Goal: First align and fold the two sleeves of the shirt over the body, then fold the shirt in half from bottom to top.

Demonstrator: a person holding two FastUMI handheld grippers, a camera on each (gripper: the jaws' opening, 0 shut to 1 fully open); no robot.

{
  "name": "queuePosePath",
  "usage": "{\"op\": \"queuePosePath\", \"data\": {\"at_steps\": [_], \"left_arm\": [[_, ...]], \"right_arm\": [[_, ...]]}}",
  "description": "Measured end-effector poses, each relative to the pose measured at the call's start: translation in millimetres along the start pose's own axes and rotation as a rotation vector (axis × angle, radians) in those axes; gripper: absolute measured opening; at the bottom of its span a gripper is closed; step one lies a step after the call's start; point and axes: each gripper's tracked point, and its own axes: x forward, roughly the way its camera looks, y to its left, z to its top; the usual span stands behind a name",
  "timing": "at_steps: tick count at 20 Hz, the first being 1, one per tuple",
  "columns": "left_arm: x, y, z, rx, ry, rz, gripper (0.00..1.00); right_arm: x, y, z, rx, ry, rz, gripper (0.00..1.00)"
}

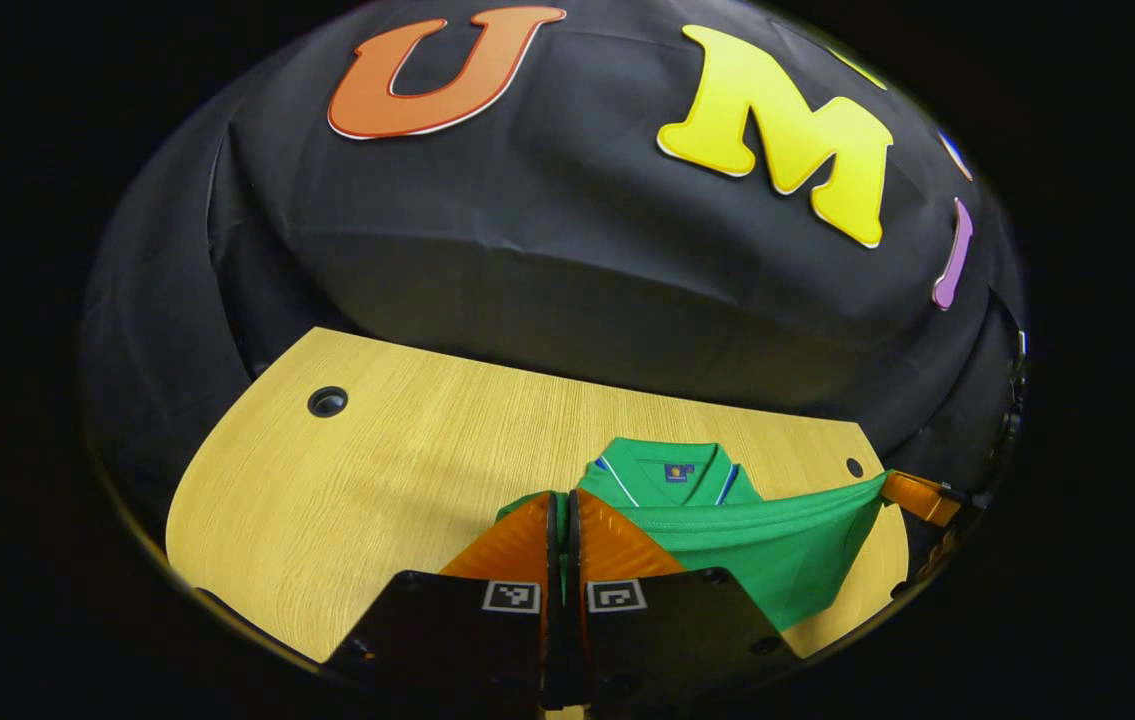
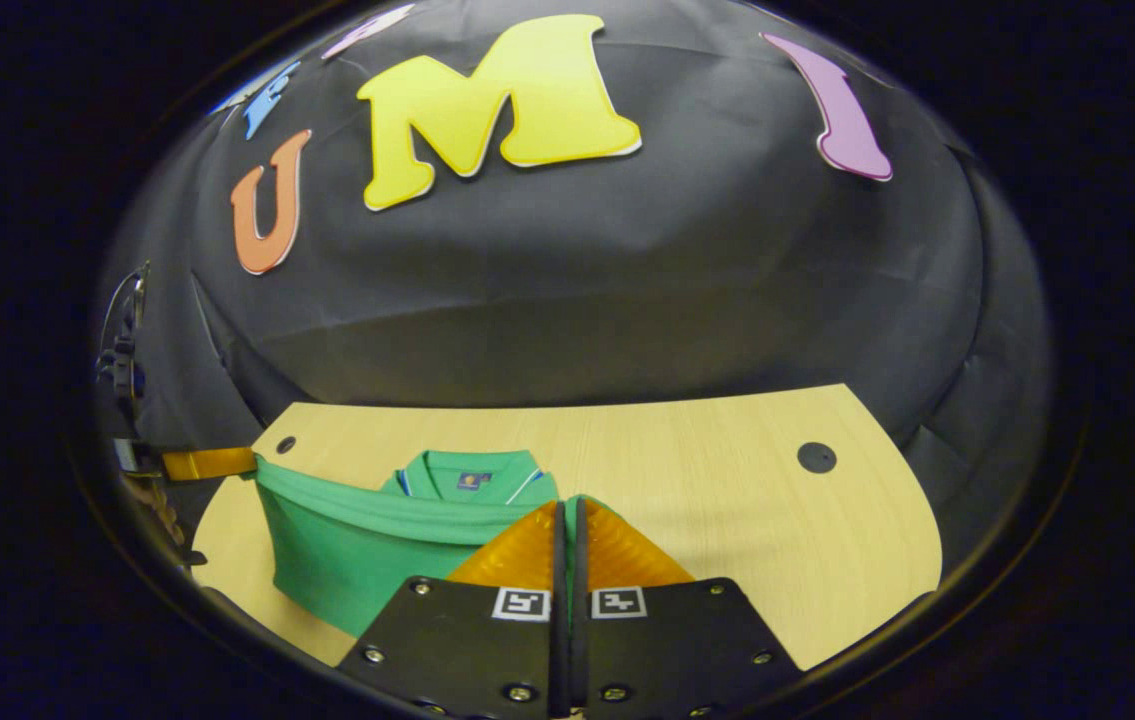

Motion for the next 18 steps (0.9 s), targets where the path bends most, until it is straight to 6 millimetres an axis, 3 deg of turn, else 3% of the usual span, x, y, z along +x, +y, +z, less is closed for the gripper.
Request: {"op": "queuePosePath", "data": {"at_steps": [4,11,15,18], "left_arm": [[35,-1,6,0.020,0.010,0.001,0.03],[83,5,24,0.040,0.009,0.011,0.03],[106,5,22,0.043,0.011,0.006,0.03],[116,6,12,0.040,0.038,0.013,0.03]], "right_arm": [[33,-5,17,0.026,-0.009,-0.003,0.00],[86,-10,22,0.015,0.000,-0.010,0.00],[107,-18,27,0.024,-0.006,-0.026,0.00],[114,-19,16,0.013,0.022,-0.028,0.00]]}}
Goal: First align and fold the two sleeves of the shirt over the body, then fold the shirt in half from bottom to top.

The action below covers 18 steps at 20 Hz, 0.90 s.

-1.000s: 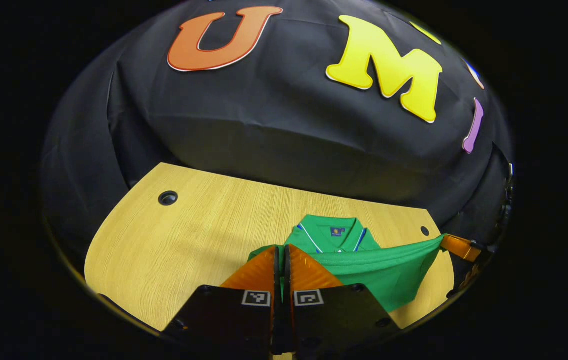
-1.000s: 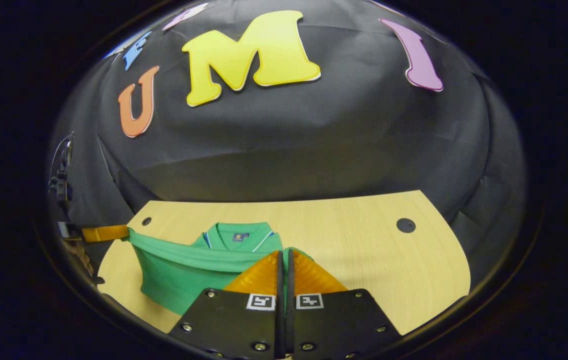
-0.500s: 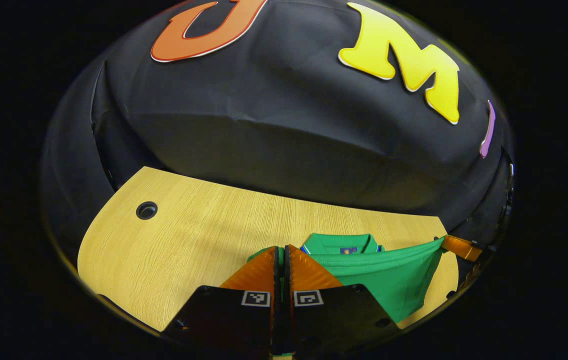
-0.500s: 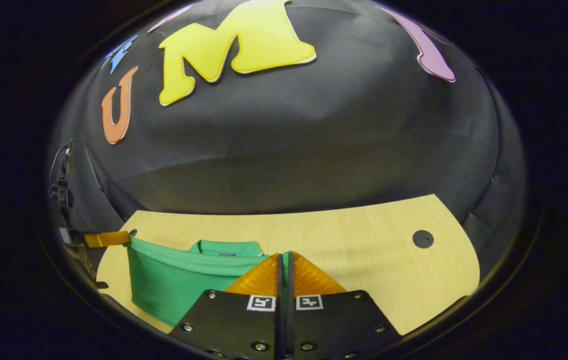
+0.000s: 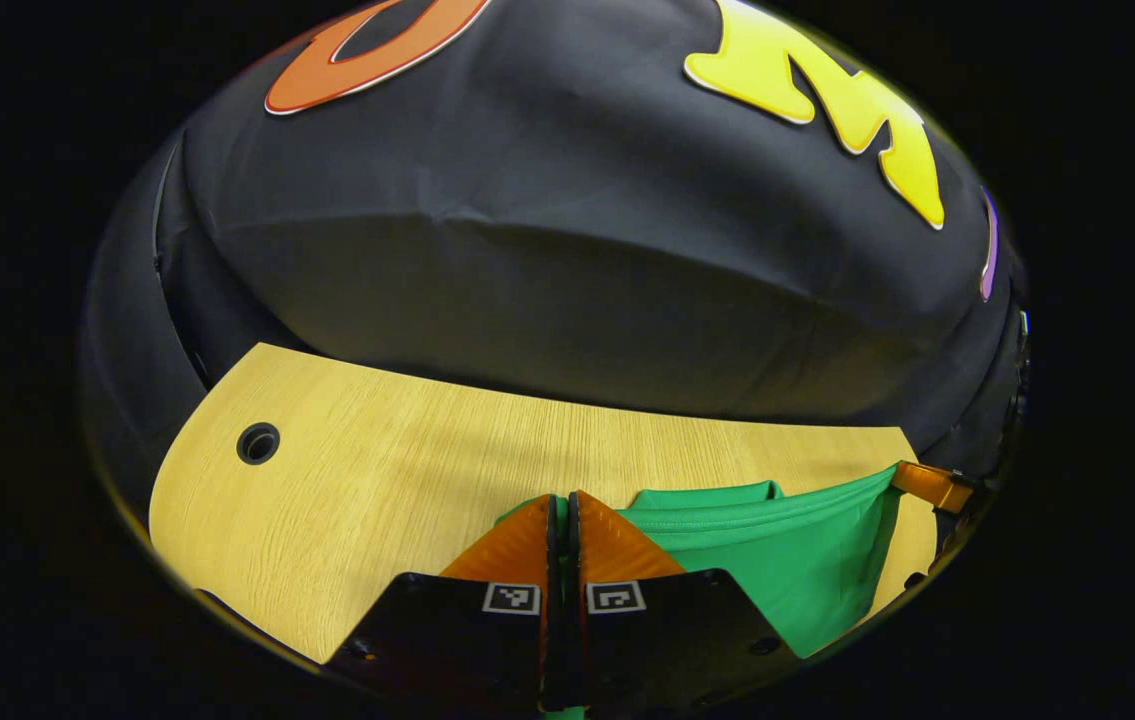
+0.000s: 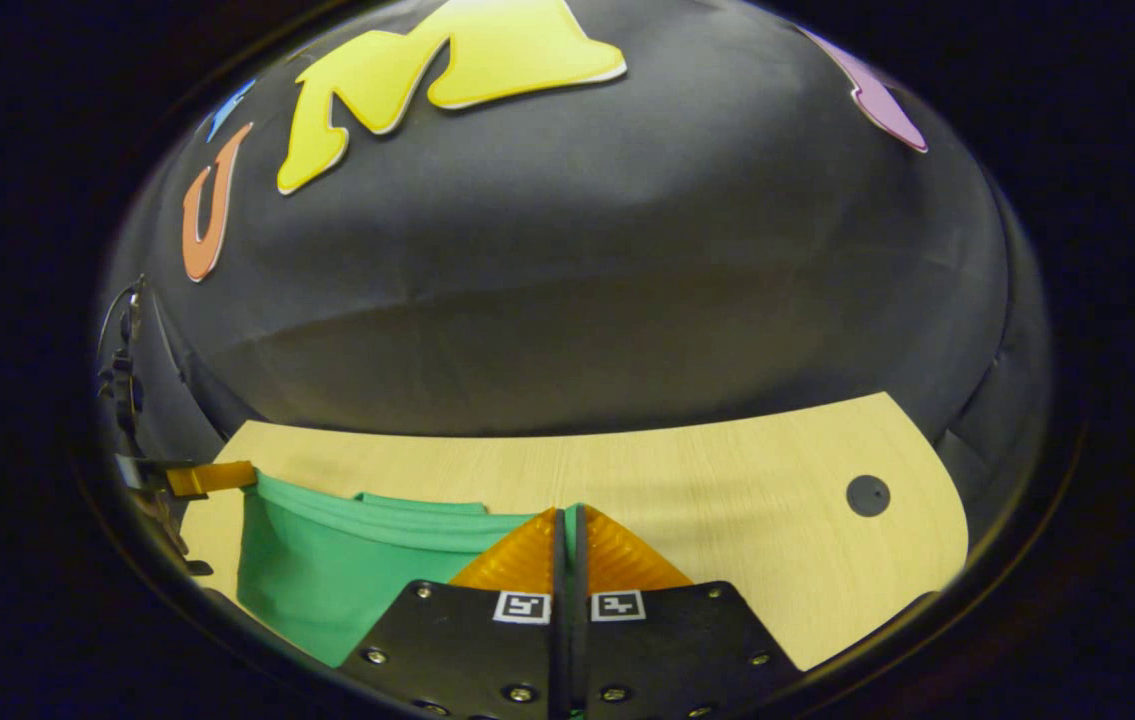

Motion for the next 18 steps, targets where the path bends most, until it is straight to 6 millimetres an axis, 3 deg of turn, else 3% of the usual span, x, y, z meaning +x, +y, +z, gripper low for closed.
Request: {"op": "queuePosePath", "data": {"at_steps": [8,9,11,12,18], "left_arm": [[15,5,-7,0.009,0.005,0.006,0.03],[17,1,-8,0.005,0.006,-0.015,0.35],[7,-3,-14,0.003,0.031,-0.031,1.00],[21,1,-19,0.019,0.032,-0.006,1.00],[20,2,-20,0.008,0.033,-0.003,1.00]], "right_arm": [[15,-3,-13,-0.028,0.019,-0.043,0.01],[18,-4,-24,-0.042,0.050,-0.048,0.05],[26,-2,-36,-0.075,0.074,-0.040,0.61],[26,-2,-37,-0.072,0.075,-0.036,0.90],[22,-7,-30,-0.031,0.054,-0.044,0.90]]}}
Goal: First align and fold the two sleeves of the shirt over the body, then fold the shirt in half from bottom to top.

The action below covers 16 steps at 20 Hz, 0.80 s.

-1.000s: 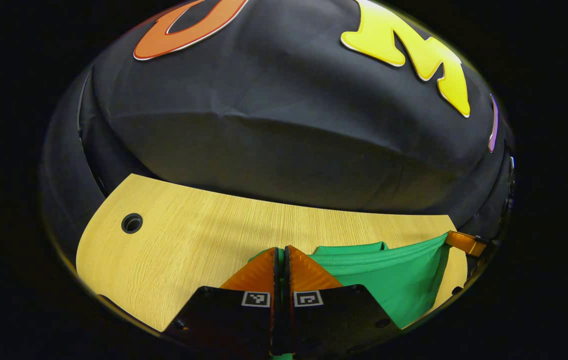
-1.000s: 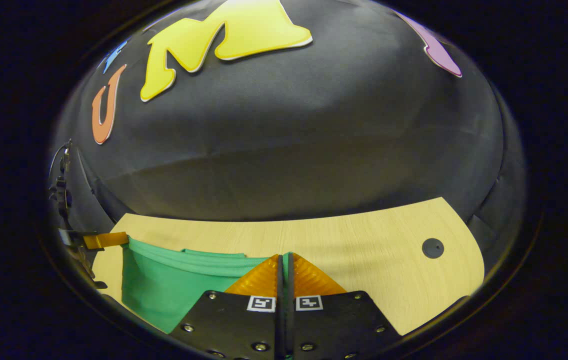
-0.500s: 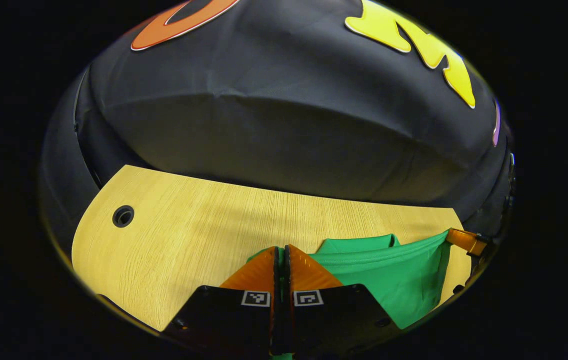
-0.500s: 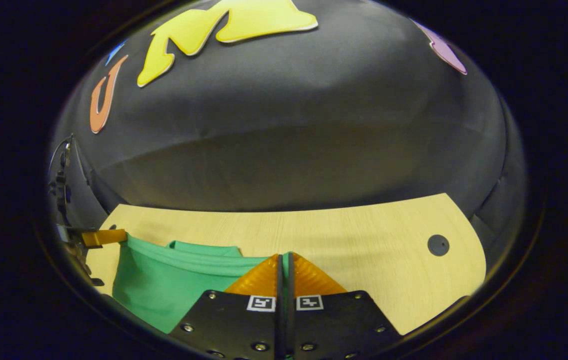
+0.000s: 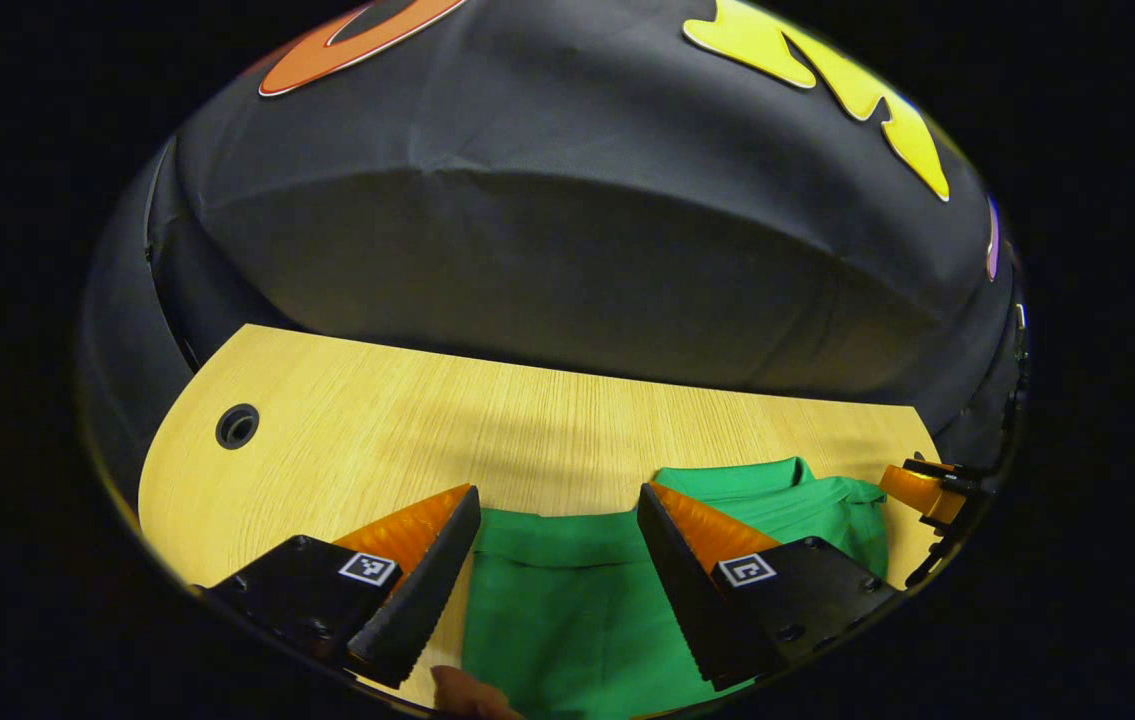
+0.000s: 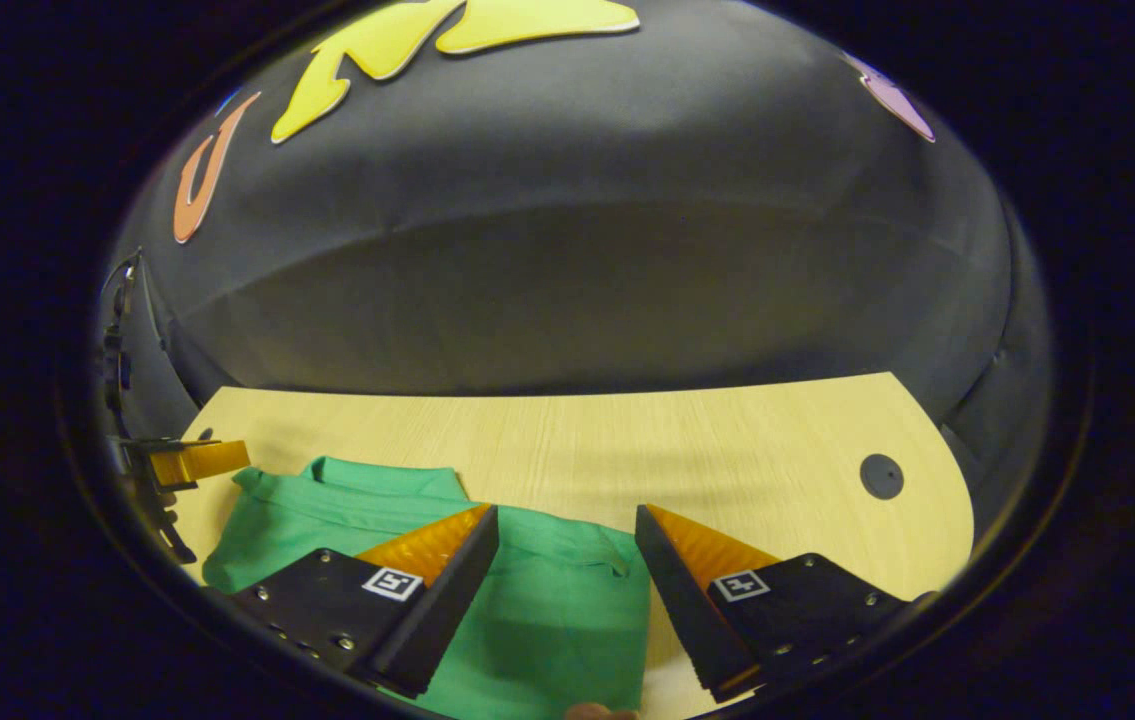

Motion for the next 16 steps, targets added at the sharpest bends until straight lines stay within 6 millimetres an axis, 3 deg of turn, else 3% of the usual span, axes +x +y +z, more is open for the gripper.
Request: {"op": "queuePosePath", "data": {"at_steps": [5,8,13,16], "left_arm": [[-21,-13,3,-0.035,-0.033,-0.069,1.00],[-41,-19,-8,-0.053,-0.047,-0.088,1.00],[-90,-27,-35,-0.122,-0.123,-0.100,1.00],[-127,-29,-46,-0.071,-0.191,-0.073,1.00]], "right_arm": [[-16,7,0,-0.004,-0.013,0.019,0.90],[-34,20,-3,-0.003,-0.060,0.058,0.90],[-85,34,-16,-0.049,-0.146,0.057,0.90],[-120,43,-35,-0.091,-0.178,0.063,0.90]]}}
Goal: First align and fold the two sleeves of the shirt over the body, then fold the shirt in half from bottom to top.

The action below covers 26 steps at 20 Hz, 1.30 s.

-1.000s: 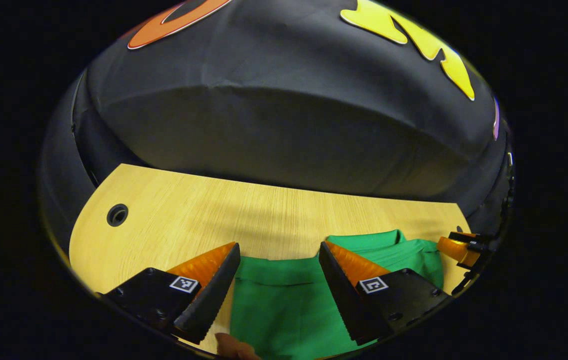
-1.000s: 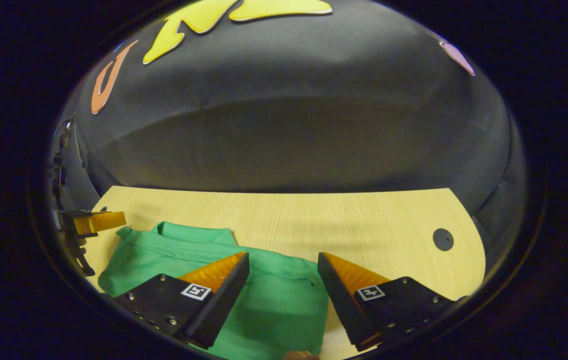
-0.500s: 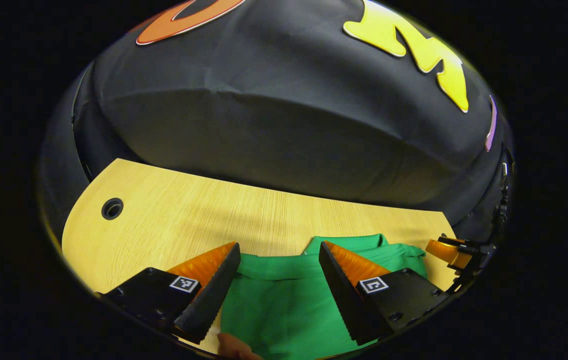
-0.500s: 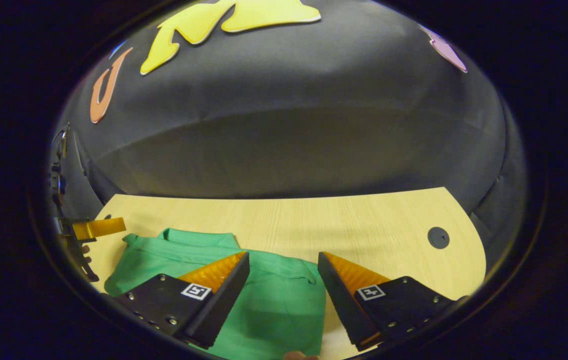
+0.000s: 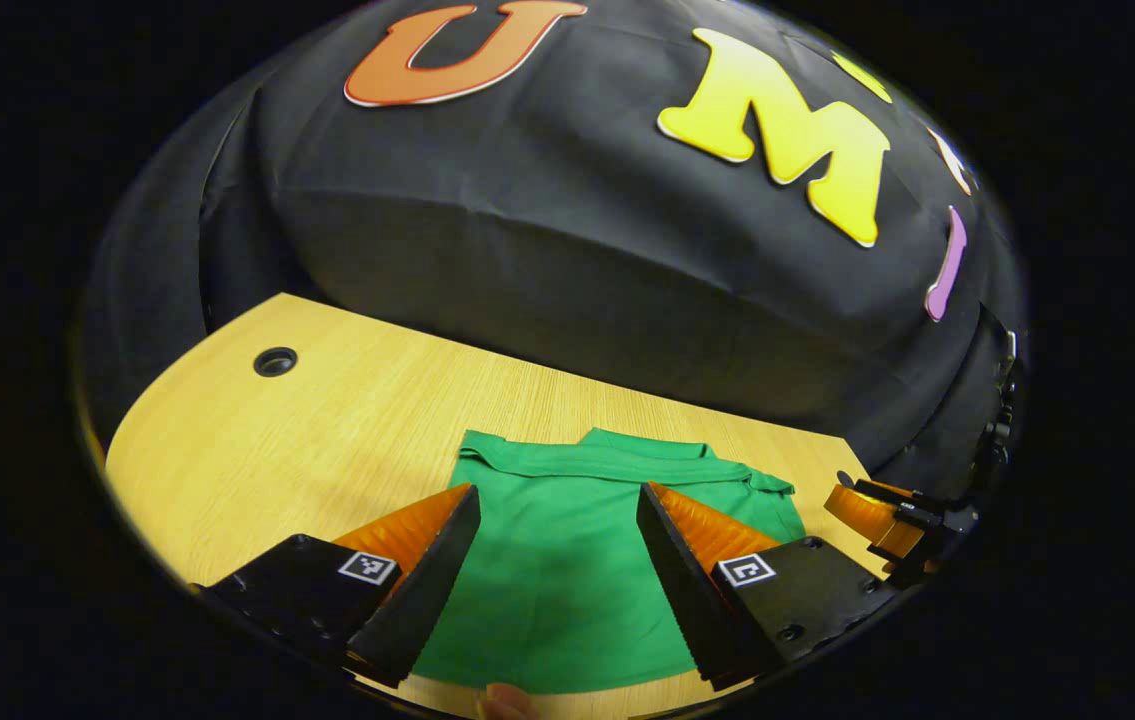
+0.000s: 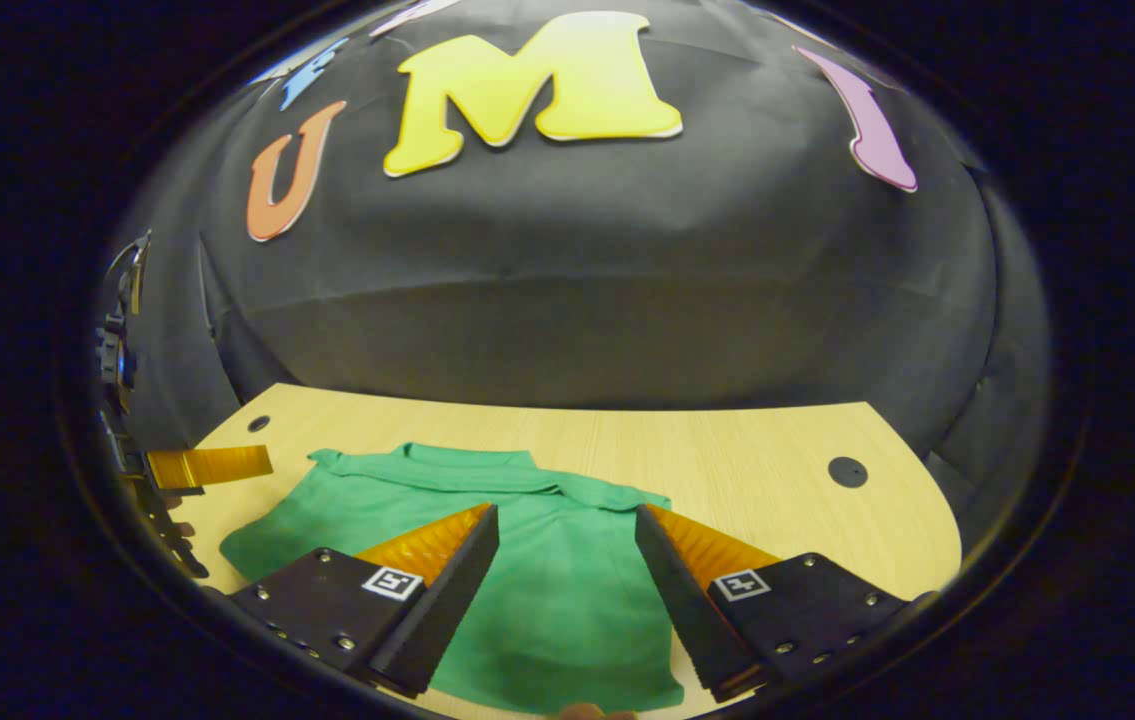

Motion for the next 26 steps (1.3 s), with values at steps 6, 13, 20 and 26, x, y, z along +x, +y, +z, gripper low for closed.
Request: {"op": "queuePosePath", "data": {"at_steps": [6,13,20,26], "left_arm": [[-96,-16,-24,0.149,-0.072,0.007,1.00],[-222,-32,-35,0.249,-0.228,0.009,1.00],[-326,-37,-60,0.225,-0.306,0.023,1.00],[-369,-49,-81,0.243,-0.354,0.013,0.99]], "right_arm": [[-95,33,-27,-0.057,-0.054,0.018,0.90],[-215,58,-26,-0.129,-0.169,0.019,0.90],[-313,60,-46,-0.141,-0.212,0.013,0.90],[-373,67,-63,-0.110,-0.250,0.020,0.89]]}}
